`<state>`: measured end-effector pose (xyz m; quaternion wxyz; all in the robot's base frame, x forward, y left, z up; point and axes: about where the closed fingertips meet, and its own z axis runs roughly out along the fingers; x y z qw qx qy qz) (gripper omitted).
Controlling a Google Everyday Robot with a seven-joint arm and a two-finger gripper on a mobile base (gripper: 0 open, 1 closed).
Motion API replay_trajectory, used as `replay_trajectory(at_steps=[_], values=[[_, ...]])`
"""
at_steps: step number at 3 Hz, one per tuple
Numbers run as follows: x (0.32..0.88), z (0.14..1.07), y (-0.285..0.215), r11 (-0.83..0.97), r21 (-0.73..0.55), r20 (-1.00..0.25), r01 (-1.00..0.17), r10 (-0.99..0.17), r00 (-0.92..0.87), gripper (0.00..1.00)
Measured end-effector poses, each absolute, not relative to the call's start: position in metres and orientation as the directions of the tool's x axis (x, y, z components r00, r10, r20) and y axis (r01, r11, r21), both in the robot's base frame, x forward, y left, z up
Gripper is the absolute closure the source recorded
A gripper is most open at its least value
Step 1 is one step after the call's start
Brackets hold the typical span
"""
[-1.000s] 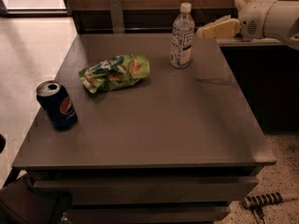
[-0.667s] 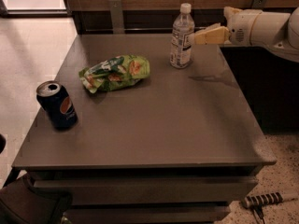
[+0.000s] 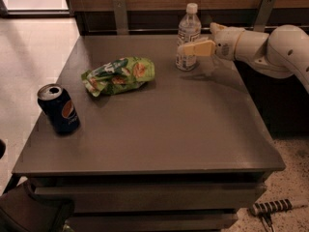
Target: Knock blue plastic bottle over
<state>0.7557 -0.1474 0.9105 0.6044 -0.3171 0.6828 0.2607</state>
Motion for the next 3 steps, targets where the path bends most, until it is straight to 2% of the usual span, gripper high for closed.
replay_trajectory(at_steps=[1,3], values=[[0.7565,0.9083,-0.1443,0.659,-0.023,-0.991,-0.751,-0.116,-0.071,0.17],[0.7572,0.9073,-0.1375,0.652,-0.021,-0.991,-0.758,-0.114,-0.071,0.64]])
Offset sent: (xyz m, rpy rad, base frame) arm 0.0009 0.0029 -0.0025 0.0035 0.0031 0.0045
